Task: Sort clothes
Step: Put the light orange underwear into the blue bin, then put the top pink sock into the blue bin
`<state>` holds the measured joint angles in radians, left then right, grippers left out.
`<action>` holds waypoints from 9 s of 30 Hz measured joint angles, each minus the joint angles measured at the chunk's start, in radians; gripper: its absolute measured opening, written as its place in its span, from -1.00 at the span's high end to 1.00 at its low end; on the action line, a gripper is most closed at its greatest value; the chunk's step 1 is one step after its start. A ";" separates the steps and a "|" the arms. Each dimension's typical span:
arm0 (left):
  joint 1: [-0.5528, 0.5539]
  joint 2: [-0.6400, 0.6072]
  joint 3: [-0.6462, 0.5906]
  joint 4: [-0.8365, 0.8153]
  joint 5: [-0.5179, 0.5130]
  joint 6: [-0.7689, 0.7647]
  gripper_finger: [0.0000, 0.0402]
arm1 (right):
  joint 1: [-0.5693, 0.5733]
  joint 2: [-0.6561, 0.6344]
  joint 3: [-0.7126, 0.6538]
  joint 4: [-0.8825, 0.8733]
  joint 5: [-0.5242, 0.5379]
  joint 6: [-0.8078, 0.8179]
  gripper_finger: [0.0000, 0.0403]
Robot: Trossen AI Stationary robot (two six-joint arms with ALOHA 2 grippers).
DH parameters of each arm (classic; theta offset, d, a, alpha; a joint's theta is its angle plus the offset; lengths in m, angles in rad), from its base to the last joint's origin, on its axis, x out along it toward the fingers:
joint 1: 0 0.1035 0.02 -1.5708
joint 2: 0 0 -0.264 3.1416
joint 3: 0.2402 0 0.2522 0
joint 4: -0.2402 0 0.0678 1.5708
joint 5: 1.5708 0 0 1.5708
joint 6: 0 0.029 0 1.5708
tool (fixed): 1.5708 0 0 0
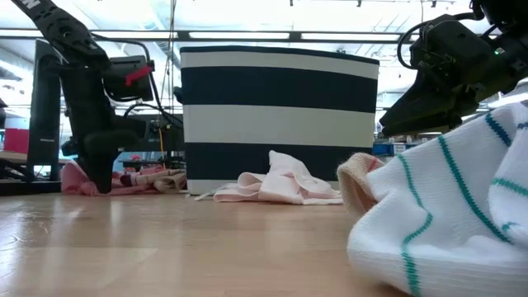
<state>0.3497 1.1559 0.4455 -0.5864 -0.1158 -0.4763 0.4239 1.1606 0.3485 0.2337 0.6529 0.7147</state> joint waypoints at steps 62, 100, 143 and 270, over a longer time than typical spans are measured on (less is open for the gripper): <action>-0.145 -0.036 1.174 0.166 -0.485 0.731 1.00 | 0.000 0.000 0.000 -0.002 0.000 0.000 0.25; 0.083 0.399 0.879 0.110 -0.132 0.482 1.00 | -0.001 0.000 0.000 -0.019 0.000 0.000 0.25; 0.014 -0.044 0.863 -0.004 -0.039 0.560 0.52 | -0.001 0.000 0.000 -0.029 0.000 0.000 0.25; -0.003 -0.422 -0.026 -0.002 -0.511 -0.235 0.71 | -0.001 0.000 0.000 -0.028 0.000 0.013 0.25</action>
<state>0.3470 0.7342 0.4194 -0.5884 -0.6267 -0.7112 0.4229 1.1603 0.3485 0.2062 0.6533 0.7274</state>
